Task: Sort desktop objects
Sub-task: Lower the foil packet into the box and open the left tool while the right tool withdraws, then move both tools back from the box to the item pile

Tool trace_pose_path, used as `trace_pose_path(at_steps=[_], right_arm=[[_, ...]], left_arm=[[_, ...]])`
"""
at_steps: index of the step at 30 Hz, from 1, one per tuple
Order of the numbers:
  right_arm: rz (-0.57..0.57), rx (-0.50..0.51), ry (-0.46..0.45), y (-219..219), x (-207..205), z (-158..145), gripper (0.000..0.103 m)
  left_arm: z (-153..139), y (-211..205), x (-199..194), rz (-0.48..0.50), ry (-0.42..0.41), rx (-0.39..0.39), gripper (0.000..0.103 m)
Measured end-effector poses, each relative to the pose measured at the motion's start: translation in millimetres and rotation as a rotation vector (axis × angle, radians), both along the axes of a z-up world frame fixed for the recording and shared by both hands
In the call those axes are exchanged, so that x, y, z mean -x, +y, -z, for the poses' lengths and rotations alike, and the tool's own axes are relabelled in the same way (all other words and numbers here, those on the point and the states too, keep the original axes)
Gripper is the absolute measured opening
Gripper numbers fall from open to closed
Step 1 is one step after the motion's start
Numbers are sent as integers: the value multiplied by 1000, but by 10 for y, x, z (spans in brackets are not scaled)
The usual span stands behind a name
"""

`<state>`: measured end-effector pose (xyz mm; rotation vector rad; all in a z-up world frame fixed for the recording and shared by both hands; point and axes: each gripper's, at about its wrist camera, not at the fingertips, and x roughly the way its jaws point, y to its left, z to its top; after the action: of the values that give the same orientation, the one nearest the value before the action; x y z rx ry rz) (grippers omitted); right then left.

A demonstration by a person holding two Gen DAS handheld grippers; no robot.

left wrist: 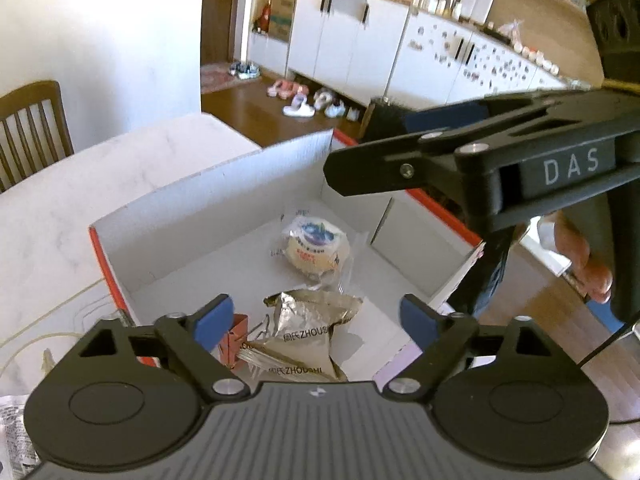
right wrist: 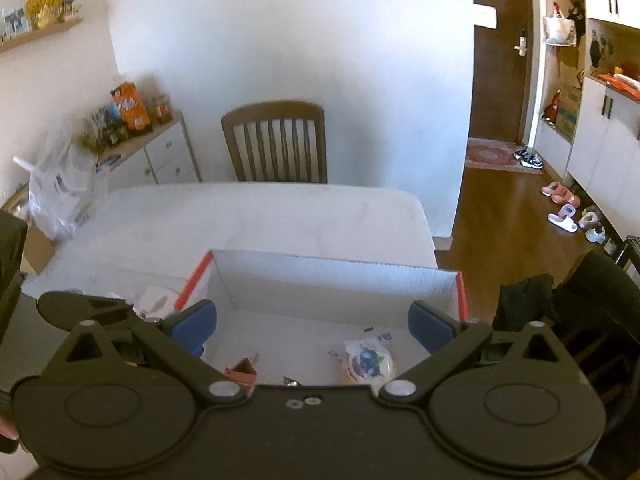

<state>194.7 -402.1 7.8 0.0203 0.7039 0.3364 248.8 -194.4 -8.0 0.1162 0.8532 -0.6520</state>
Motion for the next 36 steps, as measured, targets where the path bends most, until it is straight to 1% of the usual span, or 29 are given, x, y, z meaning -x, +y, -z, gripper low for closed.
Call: trace_pose_path(at_steps=[1,6,12,20,32,36], right_arm=[[7,-7,-8,14,26,-20,102],[30,-22,-50,122,168,-115,102],[58,-47,-69,291,296,-180,102],[102,-63,-57,579,437,-161,102],[64,-53,-22,1150,679,-55,102],[52,-45,-21,1348,719,-39,102]], left_arm=[[-25,29,31,-4,-12,7,103],[-218,280,217,-18,-64,47,103],[-332,648,384,-57,-92,86,103],[-423,1154,592,-95,-120,82,103],[-414,1823,875,-137,-144,68,103],[-381,2100,963,-170,-147,66,103]])
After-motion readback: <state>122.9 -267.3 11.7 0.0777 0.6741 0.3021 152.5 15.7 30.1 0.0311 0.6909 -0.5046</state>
